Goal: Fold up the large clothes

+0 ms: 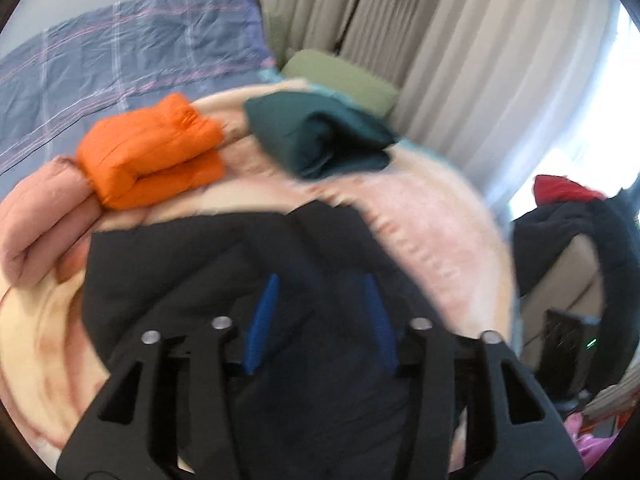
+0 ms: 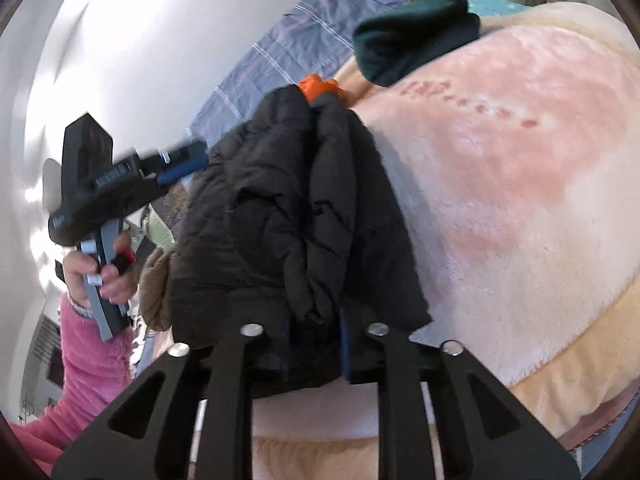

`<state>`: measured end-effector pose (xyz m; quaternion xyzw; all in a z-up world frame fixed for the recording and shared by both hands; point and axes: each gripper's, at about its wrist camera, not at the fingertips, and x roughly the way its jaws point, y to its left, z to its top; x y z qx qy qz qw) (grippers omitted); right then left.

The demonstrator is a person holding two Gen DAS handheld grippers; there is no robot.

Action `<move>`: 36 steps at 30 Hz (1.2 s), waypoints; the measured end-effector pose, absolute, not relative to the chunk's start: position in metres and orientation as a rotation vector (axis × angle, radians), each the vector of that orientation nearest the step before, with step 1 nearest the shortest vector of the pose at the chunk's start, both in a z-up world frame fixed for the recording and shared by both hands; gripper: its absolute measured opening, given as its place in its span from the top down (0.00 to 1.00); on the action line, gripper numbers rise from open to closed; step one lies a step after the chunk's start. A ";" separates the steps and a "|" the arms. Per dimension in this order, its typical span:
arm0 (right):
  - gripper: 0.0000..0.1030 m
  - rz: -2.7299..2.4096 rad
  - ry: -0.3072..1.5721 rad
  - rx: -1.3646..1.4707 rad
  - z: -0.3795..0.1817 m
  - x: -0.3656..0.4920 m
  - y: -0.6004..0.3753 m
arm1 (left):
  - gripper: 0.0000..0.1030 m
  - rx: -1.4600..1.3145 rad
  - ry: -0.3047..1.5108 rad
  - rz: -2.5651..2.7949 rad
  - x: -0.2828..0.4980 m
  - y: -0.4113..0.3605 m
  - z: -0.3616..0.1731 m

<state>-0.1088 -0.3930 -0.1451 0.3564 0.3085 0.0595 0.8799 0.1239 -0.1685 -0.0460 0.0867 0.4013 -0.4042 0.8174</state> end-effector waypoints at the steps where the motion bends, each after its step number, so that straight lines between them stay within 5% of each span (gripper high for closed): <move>1: 0.64 0.093 0.651 0.714 -0.146 -0.108 -0.390 | 0.63 0.220 0.880 -0.845 0.126 -0.170 -0.059; 13: 0.52 -0.104 0.523 0.433 -0.098 -0.127 -0.381 | 0.60 0.493 0.802 -0.786 0.107 -0.216 -0.117; 19: 0.68 -0.034 0.568 0.324 -0.110 -0.100 -0.357 | 0.60 0.507 0.798 -0.779 0.105 -0.220 -0.125; 23: 0.68 -0.021 0.706 0.533 -0.175 -0.072 -0.388 | 0.59 0.482 0.805 -0.790 0.110 -0.217 -0.129; 36: 0.67 -0.059 0.730 0.431 -0.172 -0.071 -0.379 | 0.60 0.396 0.791 -0.791 0.110 -0.209 -0.113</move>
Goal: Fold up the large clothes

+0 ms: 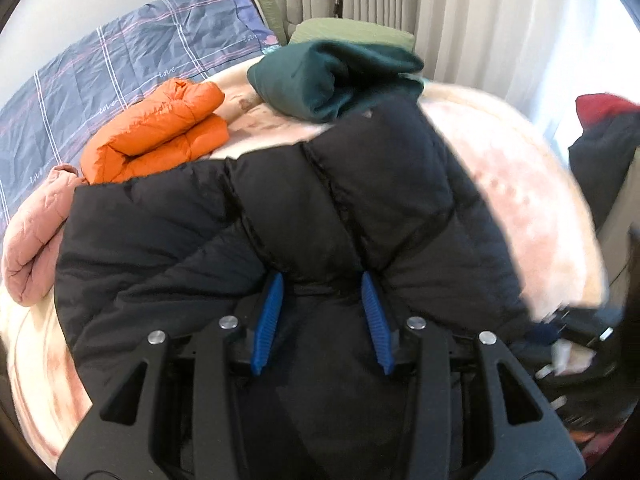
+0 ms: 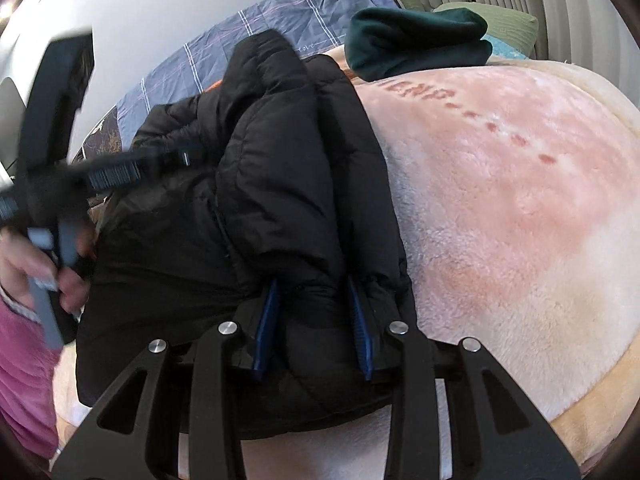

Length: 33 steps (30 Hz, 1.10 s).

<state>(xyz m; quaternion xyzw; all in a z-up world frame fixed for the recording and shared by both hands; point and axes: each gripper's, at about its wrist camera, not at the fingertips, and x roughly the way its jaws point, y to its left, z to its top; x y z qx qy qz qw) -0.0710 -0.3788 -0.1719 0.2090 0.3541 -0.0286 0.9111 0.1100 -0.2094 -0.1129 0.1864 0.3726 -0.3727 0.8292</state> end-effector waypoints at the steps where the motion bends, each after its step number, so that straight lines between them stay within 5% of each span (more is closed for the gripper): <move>1: 0.67 -0.059 0.731 0.433 -0.172 -0.069 -0.377 | 0.61 0.374 0.790 -0.812 0.111 -0.212 -0.104; 6: 0.66 -0.055 0.731 0.430 -0.168 -0.063 -0.375 | 0.60 0.495 0.711 -0.852 0.112 -0.256 -0.077; 9: 0.66 -0.050 0.722 0.441 -0.168 -0.064 -0.376 | 0.47 0.622 0.754 -0.776 0.136 -0.285 -0.109; 18: 0.64 -0.013 0.709 0.452 -0.143 -0.076 -0.386 | 0.47 0.480 0.828 -0.769 0.162 -0.269 -0.148; 23: 0.64 0.003 0.531 0.299 -0.088 -0.078 -0.371 | 0.47 0.475 0.816 -0.767 0.160 -0.268 -0.150; 28: 0.85 -0.031 0.630 0.344 -0.121 -0.026 -0.380 | 0.47 0.461 0.809 -0.774 0.160 -0.264 -0.150; 33: 0.87 0.046 0.713 0.581 -0.177 -0.005 -0.416 | 0.47 0.443 0.821 -0.774 0.164 -0.264 -0.150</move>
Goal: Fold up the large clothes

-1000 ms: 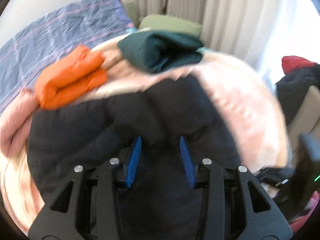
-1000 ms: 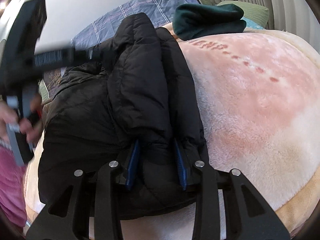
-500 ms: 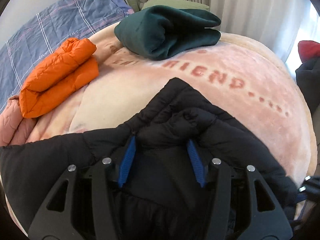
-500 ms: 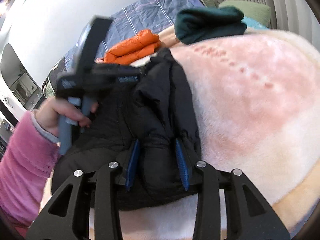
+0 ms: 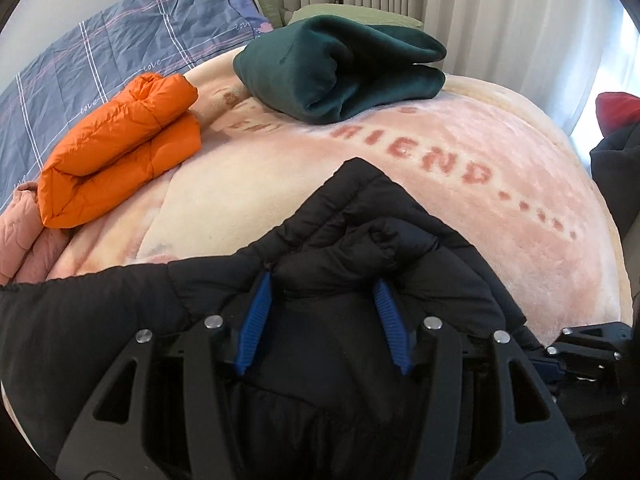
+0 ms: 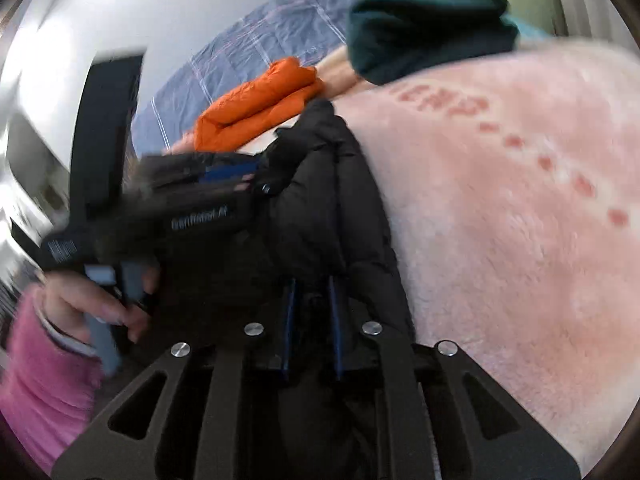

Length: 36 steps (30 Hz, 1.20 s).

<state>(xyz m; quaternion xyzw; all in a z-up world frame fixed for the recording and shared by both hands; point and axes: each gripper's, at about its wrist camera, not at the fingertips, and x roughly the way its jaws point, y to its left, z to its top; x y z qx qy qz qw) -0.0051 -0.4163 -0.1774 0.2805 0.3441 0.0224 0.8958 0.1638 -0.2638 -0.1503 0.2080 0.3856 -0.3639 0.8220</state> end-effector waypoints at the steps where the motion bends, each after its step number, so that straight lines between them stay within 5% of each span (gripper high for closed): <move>1: 0.87 0.041 0.719 0.575 -0.176 -0.005 -0.415 | 0.47 0.448 0.816 -0.772 0.163 -0.264 -0.150; 5: 0.87 -0.021 0.726 0.427 -0.169 -0.003 -0.395 | 0.50 0.423 0.798 -0.770 0.161 -0.257 -0.137; 7: 0.87 -0.036 0.722 0.398 -0.168 -0.005 -0.391 | 0.66 0.396 0.777 -0.750 0.161 -0.244 -0.120; 13: 0.87 -0.030 0.719 0.404 -0.173 -0.006 -0.397 | 0.79 0.348 0.716 -0.554 0.191 -0.166 -0.077; 19: 0.86 -0.001 0.722 0.375 -0.169 -0.001 -0.390 | 0.89 0.375 0.878 -0.332 0.236 -0.127 -0.166; 22: 0.86 -0.024 0.728 0.346 -0.168 0.000 -0.387 | 0.91 0.346 0.882 -0.334 0.237 -0.128 -0.168; 29: 0.86 -0.019 0.727 0.363 -0.170 -0.001 -0.391 | 0.87 0.273 0.855 -0.393 0.233 -0.113 -0.137; 36: 0.86 -0.010 0.724 0.376 -0.171 0.000 -0.392 | 0.60 0.147 0.742 -0.676 0.171 -0.107 -0.077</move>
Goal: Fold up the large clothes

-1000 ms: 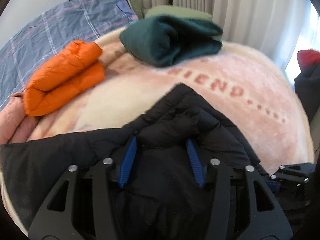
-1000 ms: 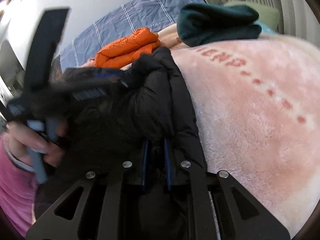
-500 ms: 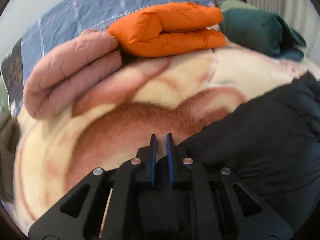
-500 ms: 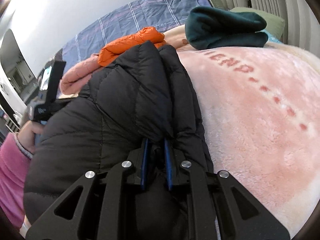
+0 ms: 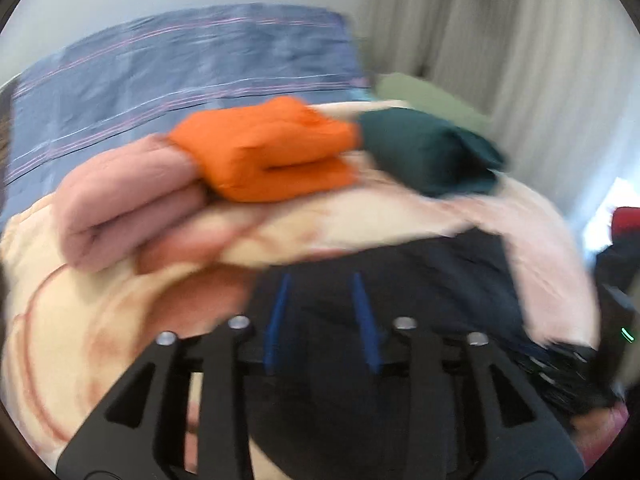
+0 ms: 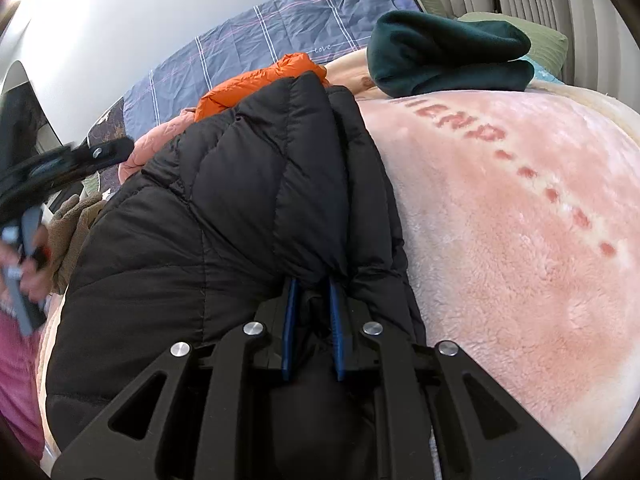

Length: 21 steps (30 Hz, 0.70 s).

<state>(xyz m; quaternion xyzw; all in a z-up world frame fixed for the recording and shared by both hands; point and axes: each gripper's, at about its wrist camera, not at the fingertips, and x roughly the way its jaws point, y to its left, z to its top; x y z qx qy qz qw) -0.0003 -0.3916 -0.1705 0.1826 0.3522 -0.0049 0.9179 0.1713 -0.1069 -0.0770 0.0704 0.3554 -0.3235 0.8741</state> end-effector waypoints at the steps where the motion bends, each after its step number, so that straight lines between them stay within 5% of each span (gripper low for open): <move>1: 0.86 -0.009 0.724 0.377 -0.170 -0.001 -0.392 | 0.59 0.175 0.769 -0.691 0.166 -0.113 -0.086; 6: 0.86 -0.022 0.727 0.363 -0.170 0.000 -0.391 | 0.59 0.236 0.810 -0.664 0.162 -0.132 -0.150; 15: 0.86 -0.029 0.727 0.357 -0.169 -0.001 -0.389 | 0.62 0.159 0.798 -0.665 0.131 -0.113 -0.113; 21: 0.86 -0.023 0.725 0.365 -0.170 -0.001 -0.390 | 0.42 0.254 0.685 -0.732 0.028 -0.086 -0.093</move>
